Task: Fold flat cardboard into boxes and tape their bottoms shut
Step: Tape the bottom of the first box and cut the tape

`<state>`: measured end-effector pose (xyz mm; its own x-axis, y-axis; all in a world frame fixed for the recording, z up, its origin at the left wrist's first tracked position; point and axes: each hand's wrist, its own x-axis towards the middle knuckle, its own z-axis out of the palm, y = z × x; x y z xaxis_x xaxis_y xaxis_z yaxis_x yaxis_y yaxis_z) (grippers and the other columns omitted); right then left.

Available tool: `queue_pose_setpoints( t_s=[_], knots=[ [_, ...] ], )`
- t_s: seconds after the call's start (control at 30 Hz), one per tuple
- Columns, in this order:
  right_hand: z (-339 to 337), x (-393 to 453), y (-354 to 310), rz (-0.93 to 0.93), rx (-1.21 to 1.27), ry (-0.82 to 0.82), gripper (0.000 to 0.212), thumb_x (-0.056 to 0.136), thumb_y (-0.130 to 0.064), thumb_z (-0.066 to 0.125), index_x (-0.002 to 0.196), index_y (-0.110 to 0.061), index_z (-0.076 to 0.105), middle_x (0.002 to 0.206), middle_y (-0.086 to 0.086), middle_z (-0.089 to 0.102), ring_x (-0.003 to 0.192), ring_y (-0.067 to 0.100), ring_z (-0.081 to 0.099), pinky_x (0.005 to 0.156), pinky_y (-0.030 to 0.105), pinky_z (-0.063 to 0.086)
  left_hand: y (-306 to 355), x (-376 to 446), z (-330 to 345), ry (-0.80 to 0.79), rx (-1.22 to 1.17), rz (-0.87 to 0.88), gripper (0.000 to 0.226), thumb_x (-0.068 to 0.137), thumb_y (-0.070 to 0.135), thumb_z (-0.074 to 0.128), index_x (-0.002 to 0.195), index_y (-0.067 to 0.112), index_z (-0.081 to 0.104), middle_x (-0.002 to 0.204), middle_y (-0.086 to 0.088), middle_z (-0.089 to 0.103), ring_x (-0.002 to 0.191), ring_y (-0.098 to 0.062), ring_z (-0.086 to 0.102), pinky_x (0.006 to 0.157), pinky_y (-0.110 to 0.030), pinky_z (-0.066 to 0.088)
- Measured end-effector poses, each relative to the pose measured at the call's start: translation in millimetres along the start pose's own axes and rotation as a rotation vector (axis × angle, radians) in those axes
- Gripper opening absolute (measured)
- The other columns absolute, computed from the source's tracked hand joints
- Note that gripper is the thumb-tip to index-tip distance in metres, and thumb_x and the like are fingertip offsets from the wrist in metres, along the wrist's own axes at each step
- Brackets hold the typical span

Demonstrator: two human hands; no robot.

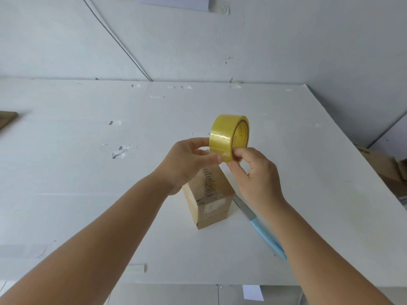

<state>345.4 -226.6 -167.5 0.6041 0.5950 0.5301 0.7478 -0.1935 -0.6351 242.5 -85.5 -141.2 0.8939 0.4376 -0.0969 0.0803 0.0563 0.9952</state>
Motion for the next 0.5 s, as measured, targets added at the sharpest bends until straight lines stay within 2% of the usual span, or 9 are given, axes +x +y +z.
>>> queue_pose_setpoints(
  t_s=[0.1,0.2,0.27,0.4,0.5],
  knots=[
    [-1.2,-0.8,-5.7,-0.042,-0.058,0.016,0.01,0.085,-0.02,0.062,0.089,-0.012,0.067,0.08,-0.005,0.062,0.077,0.02,0.057,0.065,0.029,0.046,4.4,0.9,4.7,0.118,0.144,-0.013,0.02,0.079,0.017,0.077,0.096,0.026,0.072,0.071,0.005,0.072,0.063,-0.006,0.06,0.071,-0.021,0.048],
    [-0.6,-2.6,-7.6,-0.046,-0.108,0.007,0.009,0.084,-0.014,0.063,0.09,-0.009,0.067,0.082,0.001,0.063,0.078,0.023,0.057,0.065,0.033,0.047,5.2,0.4,10.6,0.16,0.195,-0.017,0.01,0.079,0.022,0.075,0.085,0.03,0.073,0.07,0.003,0.072,0.066,-0.014,0.053,0.07,-0.03,0.047],
    [-0.9,-3.4,-7.0,-0.045,-0.124,0.007,0.006,0.084,-0.011,0.064,0.089,-0.009,0.067,0.081,0.001,0.062,0.078,0.023,0.056,0.064,0.031,0.046,4.5,0.0,12.4,0.176,0.236,-0.019,0.007,0.079,0.026,0.074,0.084,0.031,0.073,0.076,-0.001,0.074,0.069,-0.015,0.055,0.07,-0.032,0.049],
    [-0.8,-7.7,-6.4,-0.052,-0.135,-0.002,0.005,0.084,-0.006,0.065,0.088,-0.006,0.066,0.08,0.003,0.061,0.076,0.026,0.055,0.062,0.033,0.045,-0.2,2.2,13.1,0.182,0.333,-0.022,0.006,0.078,0.032,0.076,0.083,0.029,0.075,0.075,0.002,0.074,0.063,-0.008,0.056,0.067,-0.03,0.05],
    [-3.0,-9.9,-4.9,-0.039,-0.136,-0.009,0.005,0.086,-0.007,0.063,0.09,-0.006,0.066,0.081,0.004,0.061,0.076,0.026,0.054,0.062,0.035,0.046,-6.7,4.1,13.7,0.234,0.443,-0.072,0.028,0.071,0.053,0.075,0.079,0.026,0.075,0.048,0.015,0.059,0.043,0.0,0.048,0.048,-0.016,0.04]
  ],
)
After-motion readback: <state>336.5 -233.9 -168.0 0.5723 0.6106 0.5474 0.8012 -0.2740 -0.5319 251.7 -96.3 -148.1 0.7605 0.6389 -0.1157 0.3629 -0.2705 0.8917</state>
